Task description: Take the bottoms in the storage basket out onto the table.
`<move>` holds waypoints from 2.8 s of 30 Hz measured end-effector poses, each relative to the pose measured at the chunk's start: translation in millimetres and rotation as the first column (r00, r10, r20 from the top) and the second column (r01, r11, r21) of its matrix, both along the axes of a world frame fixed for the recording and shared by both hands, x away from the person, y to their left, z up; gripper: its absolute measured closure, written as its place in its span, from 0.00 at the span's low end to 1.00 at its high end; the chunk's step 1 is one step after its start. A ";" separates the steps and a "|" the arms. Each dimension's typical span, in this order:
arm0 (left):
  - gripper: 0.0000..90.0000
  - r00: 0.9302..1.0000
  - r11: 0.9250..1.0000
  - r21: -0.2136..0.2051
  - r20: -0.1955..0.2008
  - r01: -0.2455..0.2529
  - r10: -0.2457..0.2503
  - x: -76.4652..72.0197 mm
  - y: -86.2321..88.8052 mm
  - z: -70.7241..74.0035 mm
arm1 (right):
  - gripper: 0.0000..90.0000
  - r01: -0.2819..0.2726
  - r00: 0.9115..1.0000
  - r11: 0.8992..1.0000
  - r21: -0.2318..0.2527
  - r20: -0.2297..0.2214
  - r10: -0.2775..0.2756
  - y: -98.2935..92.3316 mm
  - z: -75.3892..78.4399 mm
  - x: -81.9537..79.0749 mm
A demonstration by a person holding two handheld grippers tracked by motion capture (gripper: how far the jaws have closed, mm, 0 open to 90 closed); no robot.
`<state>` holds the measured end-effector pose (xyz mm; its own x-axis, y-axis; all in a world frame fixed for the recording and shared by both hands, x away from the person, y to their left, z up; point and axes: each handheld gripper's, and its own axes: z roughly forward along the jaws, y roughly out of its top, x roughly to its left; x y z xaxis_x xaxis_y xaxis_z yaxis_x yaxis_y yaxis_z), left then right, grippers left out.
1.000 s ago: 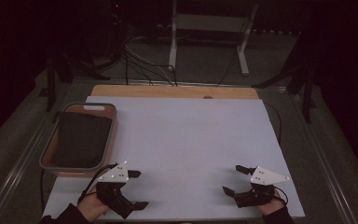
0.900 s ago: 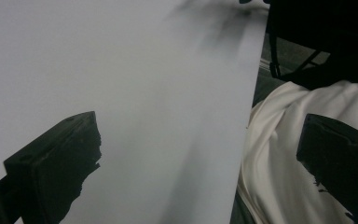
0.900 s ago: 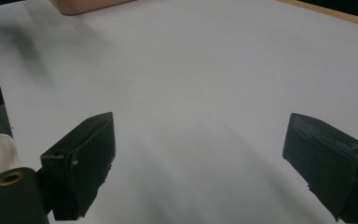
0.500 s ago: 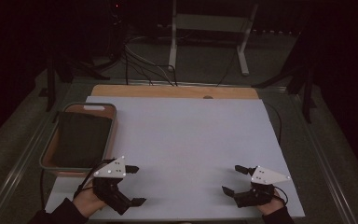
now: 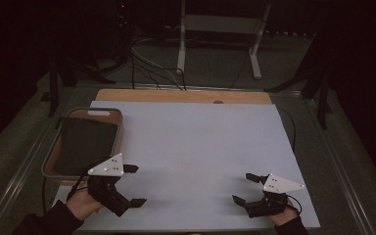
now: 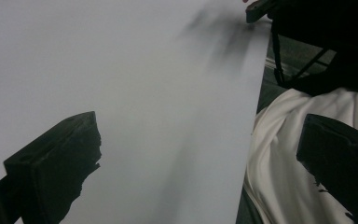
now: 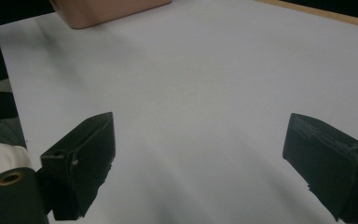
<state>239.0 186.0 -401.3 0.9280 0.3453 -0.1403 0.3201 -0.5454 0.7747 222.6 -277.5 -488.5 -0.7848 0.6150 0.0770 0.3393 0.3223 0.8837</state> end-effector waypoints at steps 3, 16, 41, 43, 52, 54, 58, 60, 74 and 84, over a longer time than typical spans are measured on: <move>0.00 1.000 1.000 0.011 0.005 -0.009 0.009 2.5 2.9 6.0 | 0.10 -0.008 1.000 1.000 -0.004 -0.001 0.008 1.9 -1.2 -0.3; 0.00 0.999 0.999 0.020 0.027 -0.047 0.046 8.1 16.7 23.2 | 0.10 -0.002 1.000 1.000 0.000 0.006 0.002 1.7 -0.1 -0.7; 0.00 0.982 0.983 0.012 0.062 -0.181 0.180 15.7 60.3 48.9 | 0.10 0.003 1.000 1.000 0.004 0.015 -0.003 1.4 1.7 -0.8; 0.00 0.977 0.979 0.005 0.066 -0.202 0.201 17.3 67.8 52.2 | 0.10 0.002 1.000 1.000 0.008 0.012 -0.002 1.3 1.7 -0.8; 0.00 0.960 0.962 0.015 0.070 -0.273 0.272 24.9 89.2 54.2 | 0.10 -0.002 1.000 1.000 0.009 0.008 0.002 1.9 1.0 -0.3; 0.00 0.955 0.957 0.018 0.069 -0.290 0.288 27.4 94.9 53.4 | 0.10 -0.003 1.000 1.000 0.008 0.006 0.003 2.1 0.8 -0.2; 0.00 0.943 0.944 0.038 0.058 -0.329 0.326 32.3 106.8 49.4 | 0.10 -0.010 1.000 1.000 0.003 0.006 0.010 3.2 0.2 -0.5; 0.00 0.938 0.937 0.055 0.058 -0.345 0.342 34.1 112.5 47.1 | 0.10 -0.014 1.000 1.000 0.003 0.006 0.014 3.7 0.2 -0.7; 0.00 0.876 0.872 0.085 0.031 -0.481 0.480 55.9 155.3 28.9 | 0.10 -0.024 1.000 1.000 -0.002 0.005 0.024 4.4 -0.5 -0.5; 0.00 0.836 0.832 0.126 -0.029 -0.540 0.547 69.1 173.1 -2.3 | 0.10 -0.029 1.000 0.999 -0.014 -0.003 0.029 5.8 -1.6 -0.8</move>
